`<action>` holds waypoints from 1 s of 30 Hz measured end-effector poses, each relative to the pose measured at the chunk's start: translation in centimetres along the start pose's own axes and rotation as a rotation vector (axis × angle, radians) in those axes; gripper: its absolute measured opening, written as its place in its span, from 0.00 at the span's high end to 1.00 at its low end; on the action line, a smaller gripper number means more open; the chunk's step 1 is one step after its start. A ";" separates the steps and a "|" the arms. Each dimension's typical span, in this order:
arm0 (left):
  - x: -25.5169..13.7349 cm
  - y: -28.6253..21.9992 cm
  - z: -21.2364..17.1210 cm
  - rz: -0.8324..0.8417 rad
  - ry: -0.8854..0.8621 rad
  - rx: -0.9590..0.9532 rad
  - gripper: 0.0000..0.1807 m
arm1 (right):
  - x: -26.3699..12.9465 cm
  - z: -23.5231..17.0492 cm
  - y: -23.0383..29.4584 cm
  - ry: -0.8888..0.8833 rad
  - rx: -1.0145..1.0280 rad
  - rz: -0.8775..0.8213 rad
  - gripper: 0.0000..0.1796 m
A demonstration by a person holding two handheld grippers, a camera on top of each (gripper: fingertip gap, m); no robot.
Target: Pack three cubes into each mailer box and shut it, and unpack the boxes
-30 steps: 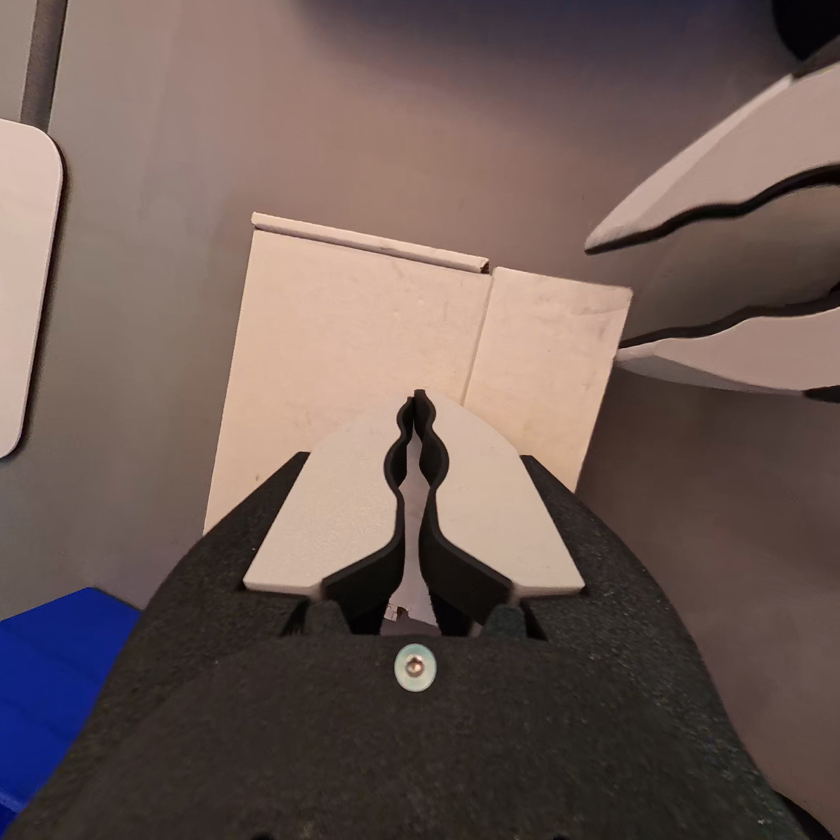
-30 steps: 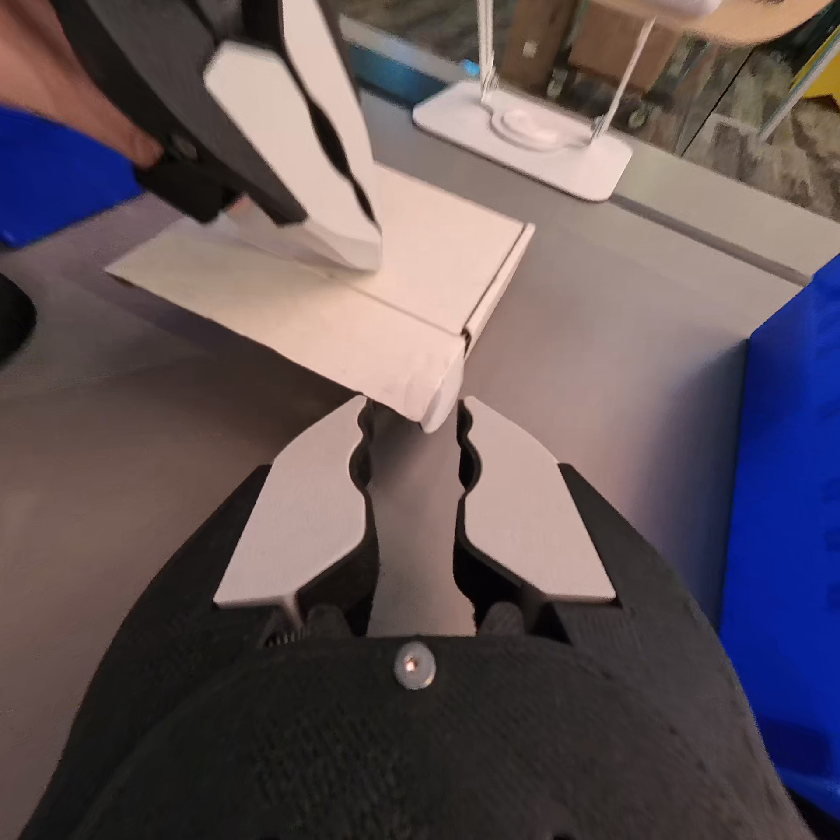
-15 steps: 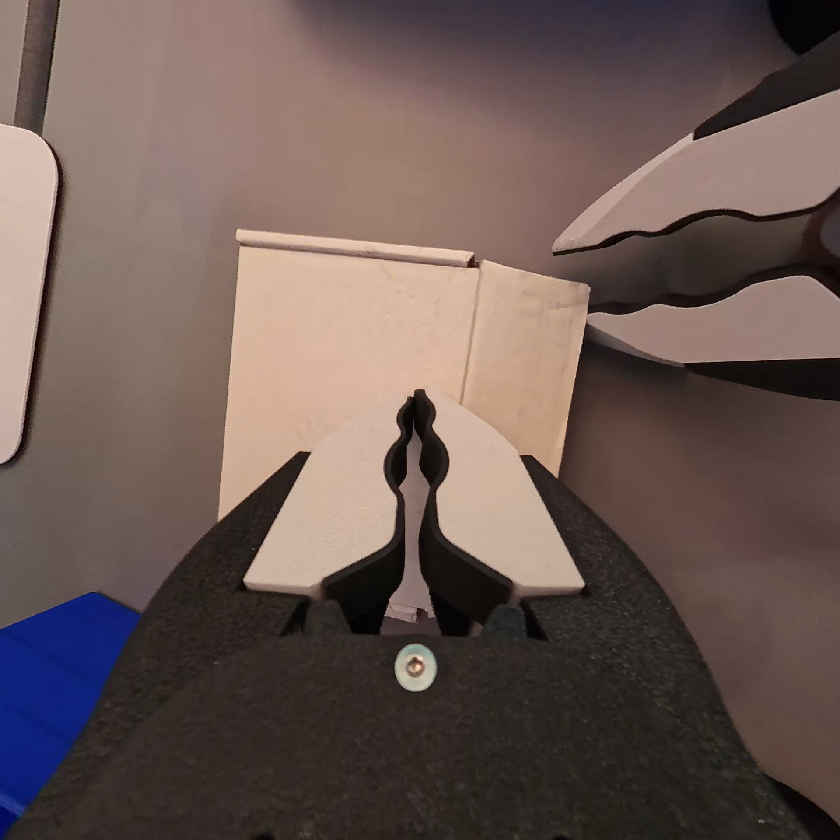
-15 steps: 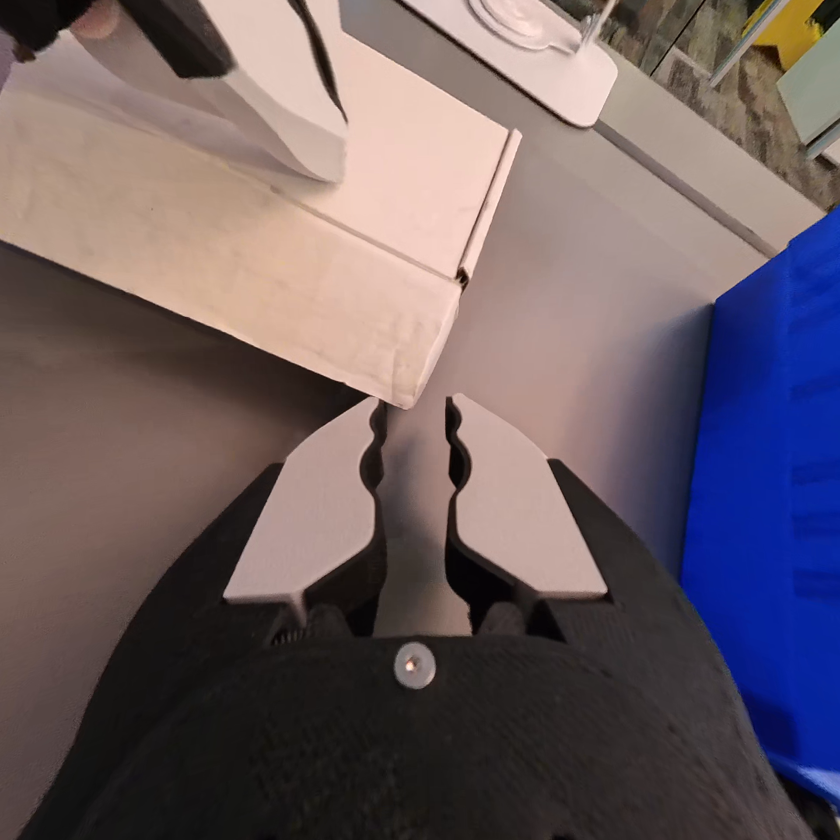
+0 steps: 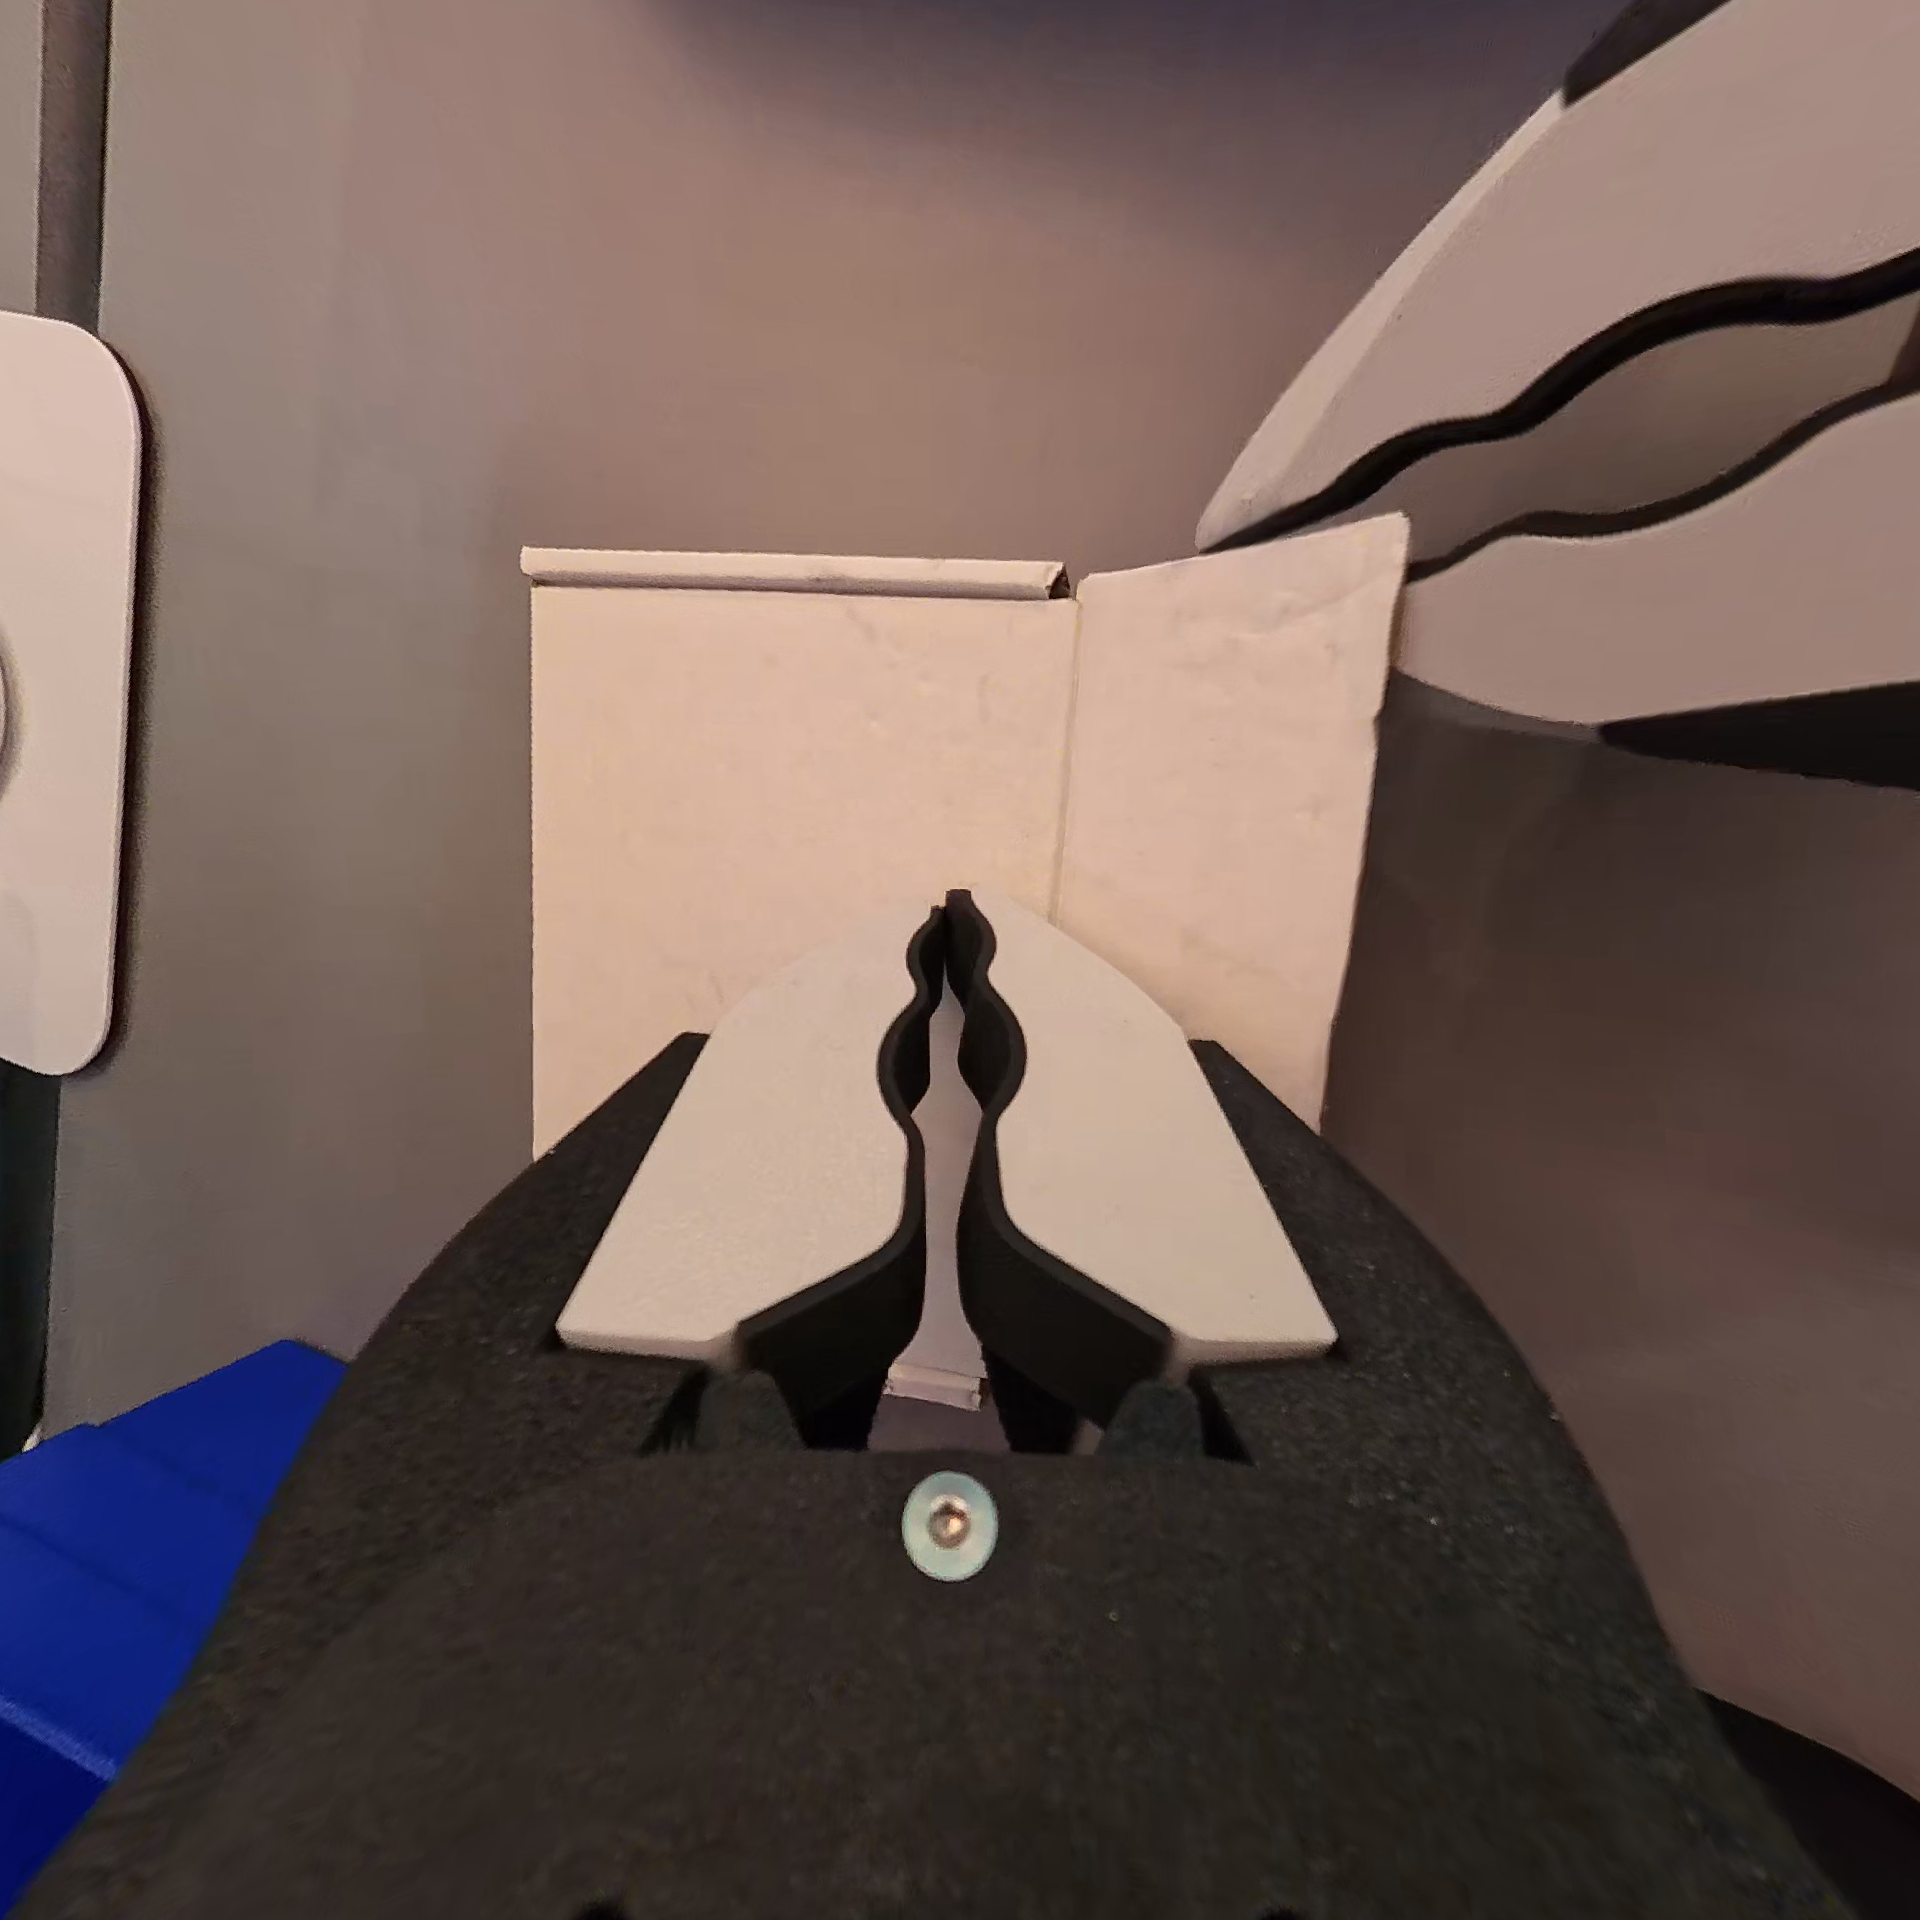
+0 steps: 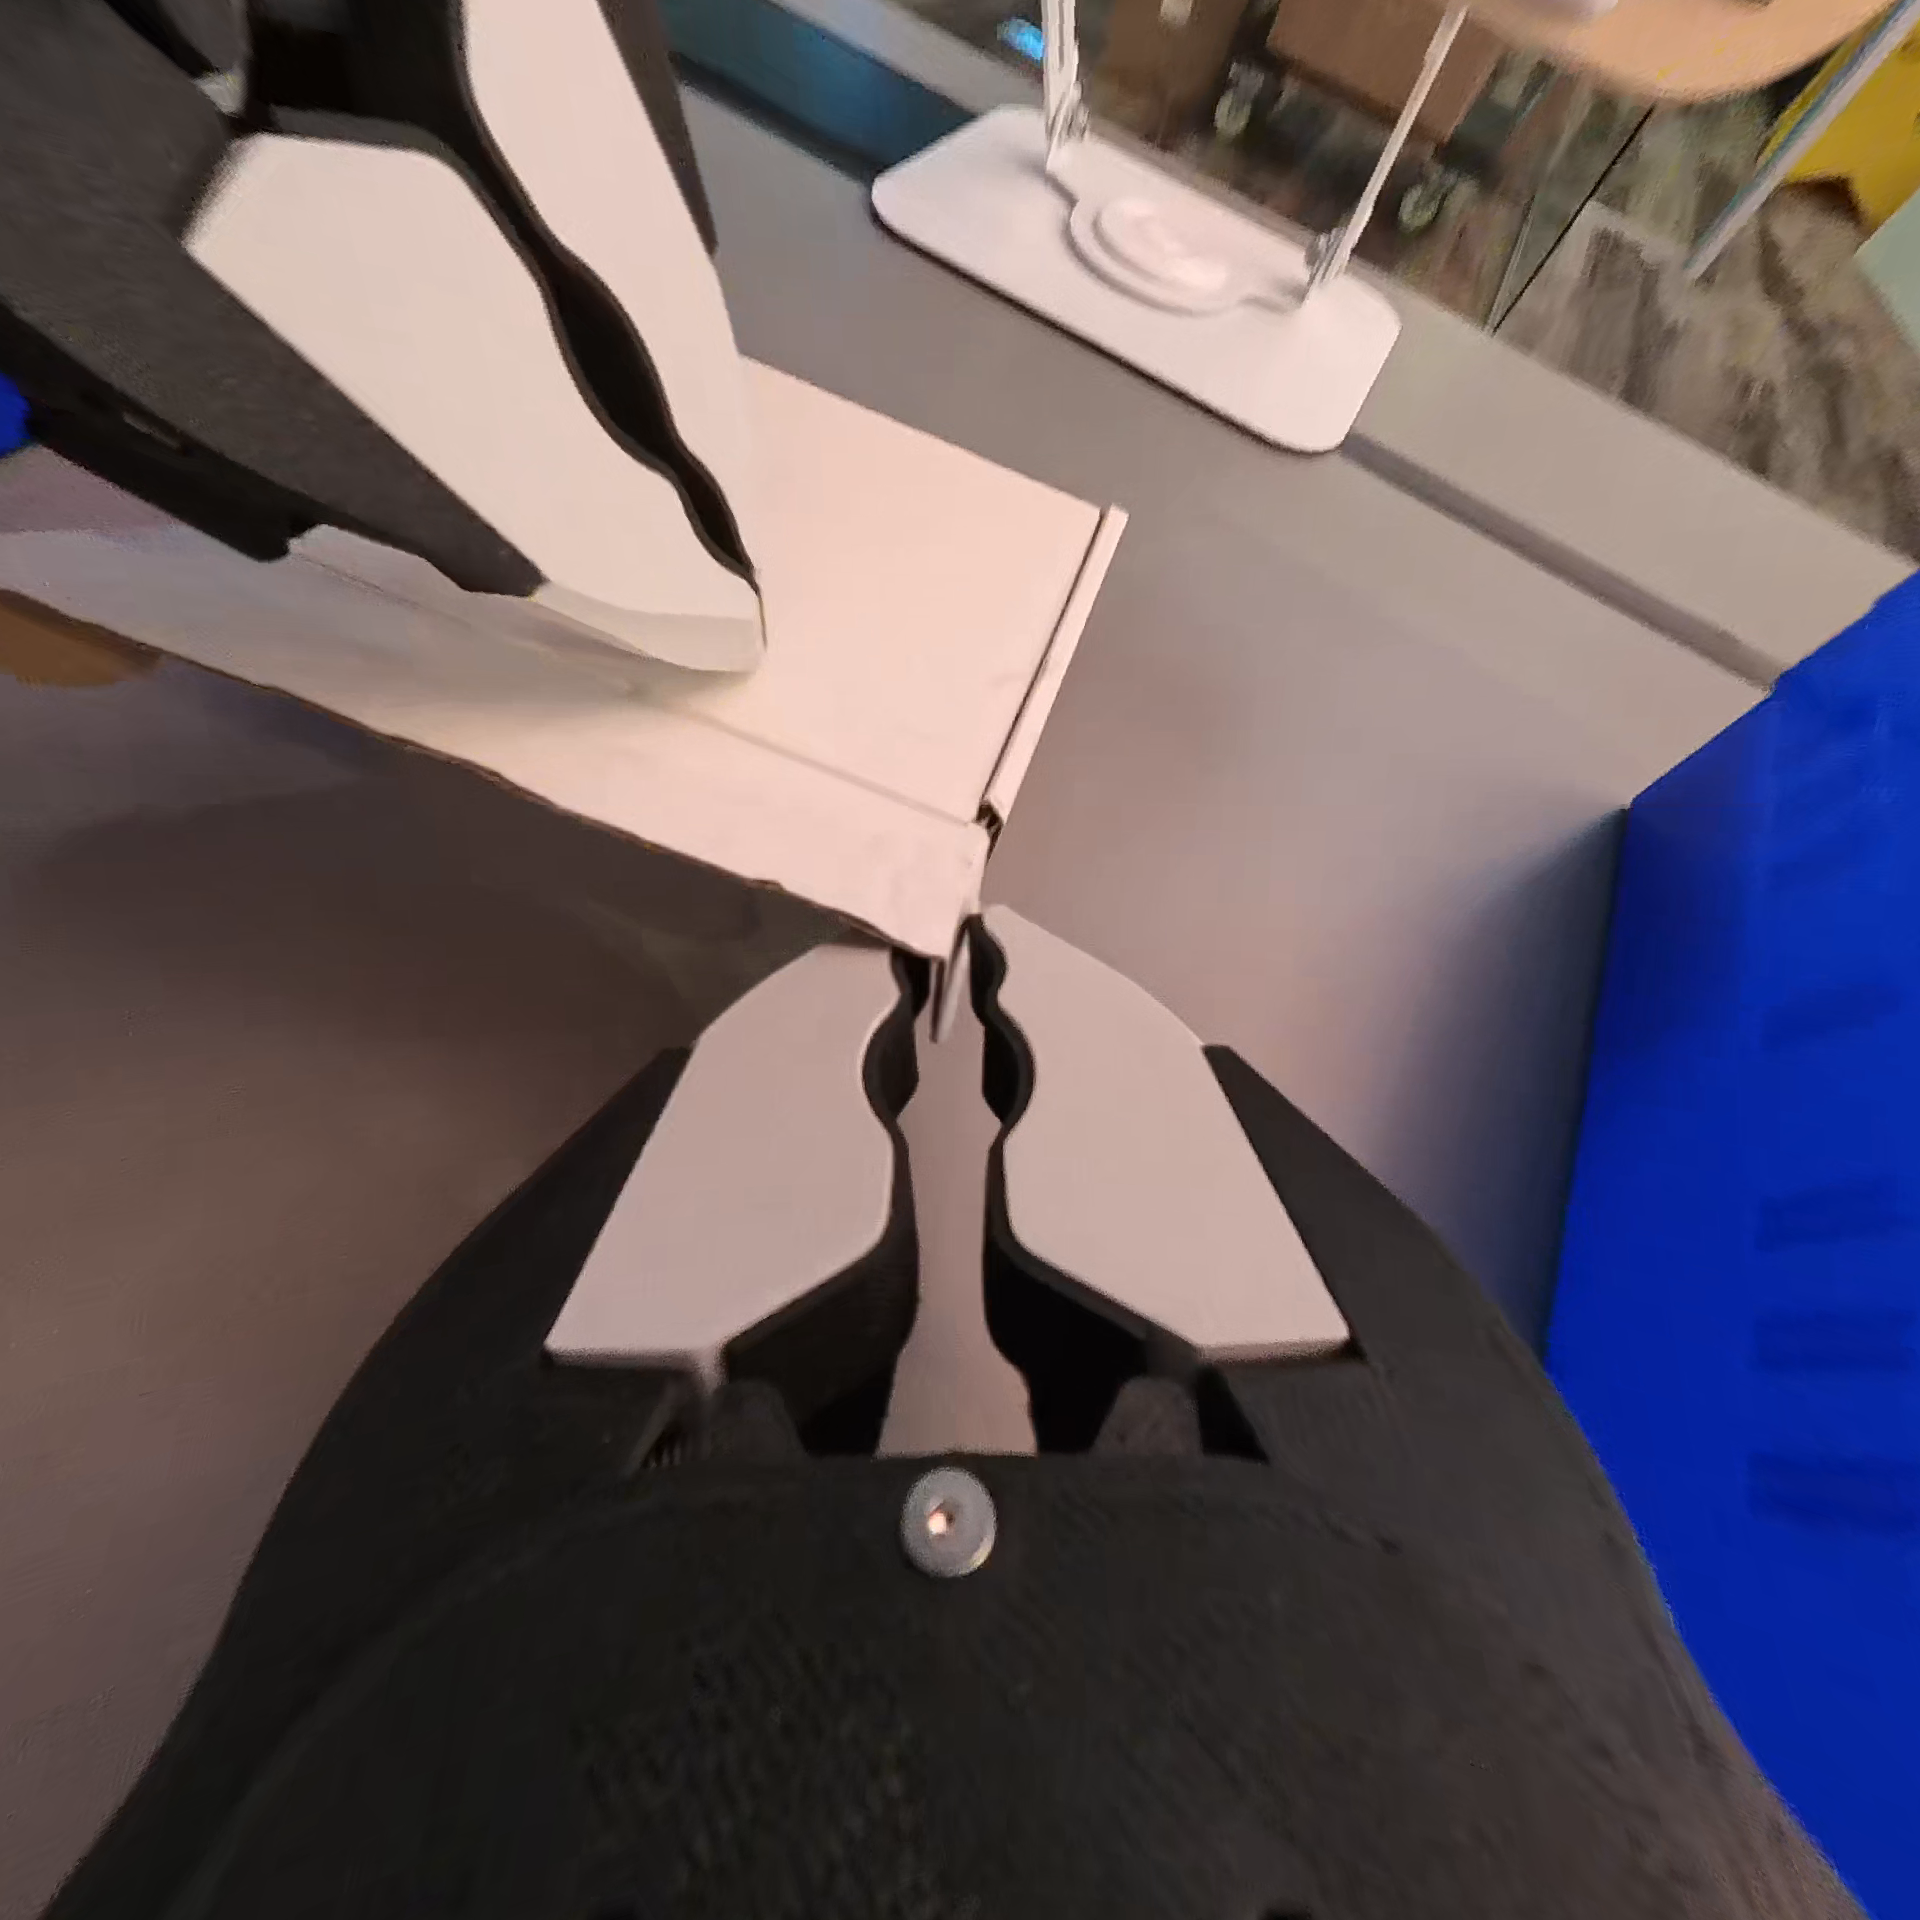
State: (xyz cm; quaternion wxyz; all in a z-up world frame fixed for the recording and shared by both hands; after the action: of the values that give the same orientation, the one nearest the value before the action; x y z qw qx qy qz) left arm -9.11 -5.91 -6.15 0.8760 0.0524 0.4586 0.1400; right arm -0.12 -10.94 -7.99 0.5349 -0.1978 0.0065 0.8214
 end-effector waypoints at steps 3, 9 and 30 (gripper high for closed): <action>0.0 0.0 0.0 0.001 -0.005 0.005 1.00 | 0.0 0.0 -0.1 0.041 0.043 0.010 0.97; -2.7 1.7 -1.0 0.150 -0.012 -0.216 1.00 | 0.0 0.7 0.0 0.111 0.126 0.031 0.96; -6.9 -5.9 -8.3 0.533 -0.202 -0.427 0.90 | -0.4 0.6 1.1 0.272 0.129 0.048 0.95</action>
State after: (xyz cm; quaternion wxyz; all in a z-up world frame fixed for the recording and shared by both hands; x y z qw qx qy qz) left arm -18.47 -13.92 -6.79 0.8407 -0.0006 0.3005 0.4506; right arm -1.14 -11.66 -7.55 0.5209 -0.2724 0.1364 0.7974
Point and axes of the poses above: each gripper's, where its closed fingertips meet, x out along the fingers, z out of its top, y = z × x across the jaws, the point moved 5 cm from there along -x, back along the fingers, and after that the axes turned 11 degrees about -y, right-handed, at the moved point
